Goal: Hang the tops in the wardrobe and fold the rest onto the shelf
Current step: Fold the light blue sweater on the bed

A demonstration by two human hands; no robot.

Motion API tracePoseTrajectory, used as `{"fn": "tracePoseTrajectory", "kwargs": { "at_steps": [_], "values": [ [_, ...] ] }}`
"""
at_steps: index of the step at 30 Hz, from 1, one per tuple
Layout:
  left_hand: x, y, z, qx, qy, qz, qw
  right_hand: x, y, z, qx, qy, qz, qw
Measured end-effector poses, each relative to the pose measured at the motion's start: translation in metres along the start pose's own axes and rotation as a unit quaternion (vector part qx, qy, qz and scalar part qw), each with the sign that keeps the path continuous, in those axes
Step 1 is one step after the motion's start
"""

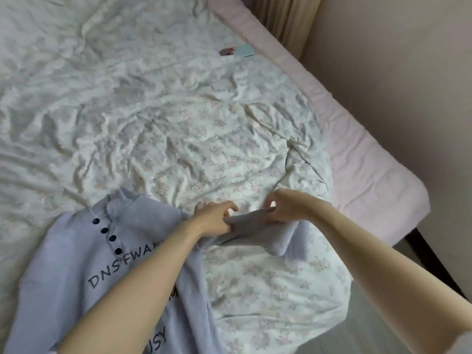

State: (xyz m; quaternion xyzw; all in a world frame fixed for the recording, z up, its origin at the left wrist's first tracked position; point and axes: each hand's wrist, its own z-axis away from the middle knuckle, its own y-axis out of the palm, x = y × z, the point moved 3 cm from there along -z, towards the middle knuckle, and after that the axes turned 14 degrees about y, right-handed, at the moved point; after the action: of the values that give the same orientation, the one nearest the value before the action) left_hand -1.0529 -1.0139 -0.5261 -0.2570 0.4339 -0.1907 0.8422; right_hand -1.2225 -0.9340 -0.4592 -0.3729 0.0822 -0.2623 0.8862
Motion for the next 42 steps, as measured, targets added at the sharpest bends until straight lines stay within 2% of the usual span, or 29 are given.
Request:
{"fn": "tracePoseTrajectory", "kwargs": {
  "at_steps": [3, 6, 10, 12, 15, 17, 18, 19, 21, 23, 25, 28, 30, 34, 40, 42],
  "values": [
    [0.000, -0.005, -0.018, 0.001, 0.030, 0.064, 0.997, -0.022, -0.012, -0.005, 0.051, 0.018, 0.093, 0.994],
    [0.008, -0.001, -0.025, 0.007, 0.020, 0.080, 0.997, -0.051, -0.008, -0.011, 0.023, 0.042, 0.063, 0.997],
    [0.023, 0.013, -0.024, 0.106, -0.052, 0.062, 0.991, -0.075, -0.003, -0.017, -0.124, 0.037, -0.008, 0.992],
    [0.031, 0.013, -0.020, 0.130, -0.080, -0.016, 0.988, -0.079, -0.006, -0.018, -0.217, 0.008, 0.011, 0.976],
    [0.039, 0.006, -0.017, 0.085, -0.074, -0.160, 0.981, -0.077, -0.015, -0.015, -0.409, -0.090, 0.081, 0.904],
    [0.040, 0.000, -0.016, 0.039, -0.055, -0.163, 0.984, -0.079, -0.019, -0.012, -0.496, -0.107, 0.070, 0.859],
    [0.041, -0.001, -0.014, 0.025, -0.048, -0.148, 0.987, -0.081, -0.018, -0.014, -0.513, -0.100, 0.061, 0.851],
    [0.040, -0.002, -0.014, 0.016, -0.043, -0.130, 0.991, -0.084, -0.014, -0.015, -0.515, -0.077, 0.051, 0.852],
    [0.038, -0.004, -0.013, 0.006, -0.052, -0.087, 0.995, -0.091, 0.002, -0.021, -0.473, 0.007, -0.009, 0.881],
    [0.039, -0.003, -0.016, 0.000, -0.069, -0.035, 0.997, -0.098, 0.026, -0.028, -0.382, 0.111, -0.103, 0.912],
    [0.038, 0.000, -0.021, -0.010, -0.070, -0.011, 0.997, -0.105, 0.050, -0.035, -0.299, 0.176, -0.198, 0.917],
    [0.040, 0.006, -0.029, -0.034, -0.070, 0.031, 0.997, -0.108, 0.068, -0.045, -0.233, 0.214, -0.362, 0.877],
    [0.042, 0.010, -0.035, -0.046, -0.074, 0.061, 0.994, -0.109, 0.069, -0.053, -0.224, 0.232, -0.414, 0.851],
    [0.042, 0.015, -0.048, -0.067, -0.092, 0.110, 0.987, -0.110, 0.056, -0.071, -0.202, 0.263, -0.454, 0.827],
    [0.010, 0.028, -0.089, 0.006, -0.051, 0.143, 0.988, -0.105, 0.036, -0.102, -0.190, 0.255, -0.478, 0.819],
    [-0.002, 0.030, -0.104, 0.004, -0.039, 0.158, 0.987, -0.104, 0.034, -0.111, -0.184, 0.253, -0.521, 0.794]
  ]
}}
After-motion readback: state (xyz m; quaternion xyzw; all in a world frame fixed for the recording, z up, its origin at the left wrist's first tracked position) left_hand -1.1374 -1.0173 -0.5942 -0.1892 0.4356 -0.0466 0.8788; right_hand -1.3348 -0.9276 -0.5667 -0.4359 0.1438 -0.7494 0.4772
